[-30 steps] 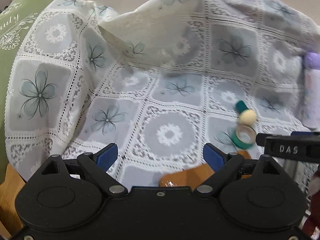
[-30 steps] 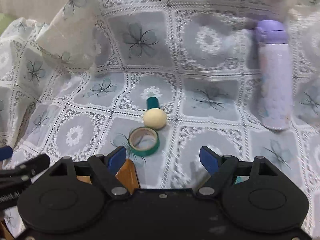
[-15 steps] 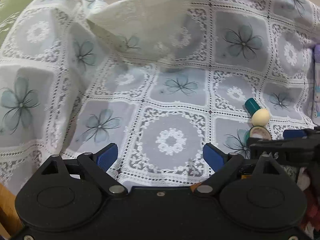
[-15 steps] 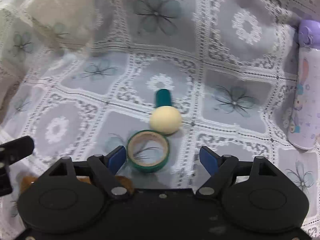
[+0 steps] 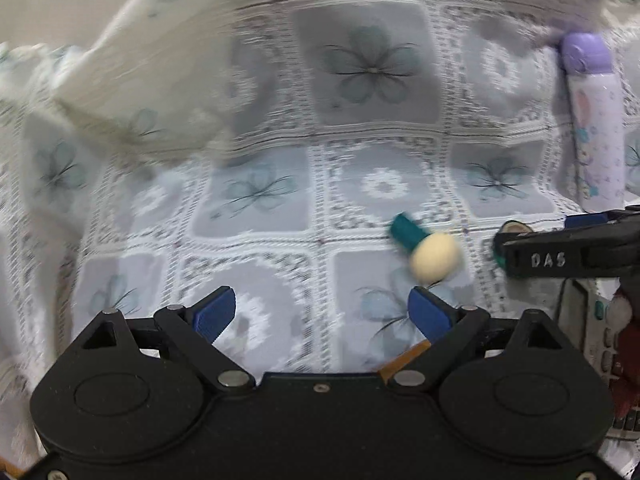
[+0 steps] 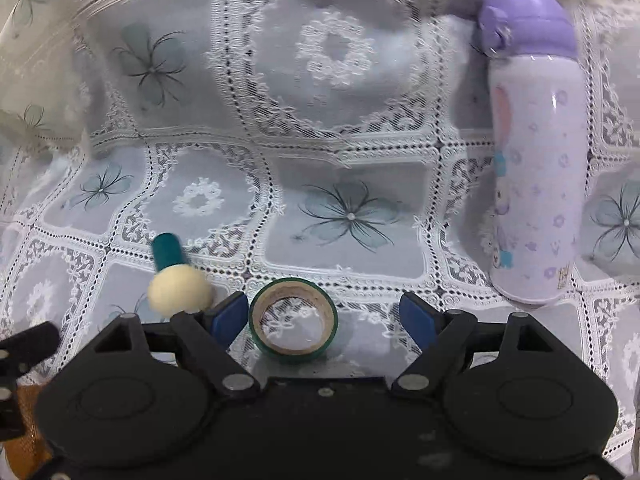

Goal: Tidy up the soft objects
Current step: 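Move the left tool to the cream sponge-tipped stick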

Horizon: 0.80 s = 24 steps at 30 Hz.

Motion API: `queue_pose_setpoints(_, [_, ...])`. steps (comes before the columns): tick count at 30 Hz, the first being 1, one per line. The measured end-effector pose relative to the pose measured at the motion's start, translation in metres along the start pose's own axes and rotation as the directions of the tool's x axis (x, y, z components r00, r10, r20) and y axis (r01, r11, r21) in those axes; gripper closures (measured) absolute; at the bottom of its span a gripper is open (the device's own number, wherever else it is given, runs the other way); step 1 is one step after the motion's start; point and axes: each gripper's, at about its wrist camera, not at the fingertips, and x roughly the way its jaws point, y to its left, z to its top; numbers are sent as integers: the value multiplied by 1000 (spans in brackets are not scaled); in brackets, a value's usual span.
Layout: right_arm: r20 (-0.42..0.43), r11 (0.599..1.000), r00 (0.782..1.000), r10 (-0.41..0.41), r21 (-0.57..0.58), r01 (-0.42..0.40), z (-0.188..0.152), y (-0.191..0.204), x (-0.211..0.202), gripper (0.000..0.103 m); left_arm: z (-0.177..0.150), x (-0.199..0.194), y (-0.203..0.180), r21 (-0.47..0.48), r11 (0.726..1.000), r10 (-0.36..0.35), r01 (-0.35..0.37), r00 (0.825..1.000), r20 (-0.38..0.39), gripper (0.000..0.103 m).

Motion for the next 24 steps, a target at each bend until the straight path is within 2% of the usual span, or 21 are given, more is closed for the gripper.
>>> queue_pose_setpoints(7, [10,999,999,39,9,-39,-4,-10,-2,21,15,24,-17,106,994,-21,25,999,-34,11])
queue_pose_setpoints(12, [29,998,998,61,32,-62,-3,-22,-10,21,17,36,-11,70,997,-16,21,997,-71,11])
queue_pose_setpoints(16, [38,997,997,69,34,-71,-3,-25,-16,21,18,41,-7,16,999,-47,49,994,-100,10])
queue_pose_setpoints(21, [44,996,996,78,37,-79,-3,-24,-22,21,19,42,-14,37,998,-39,43,994,-107,10])
queue_pose_setpoints(24, [47,995,996,81,45,-84,-2,-25,-24,21,18,41,-9,19,999,-24,27,993,-112,7])
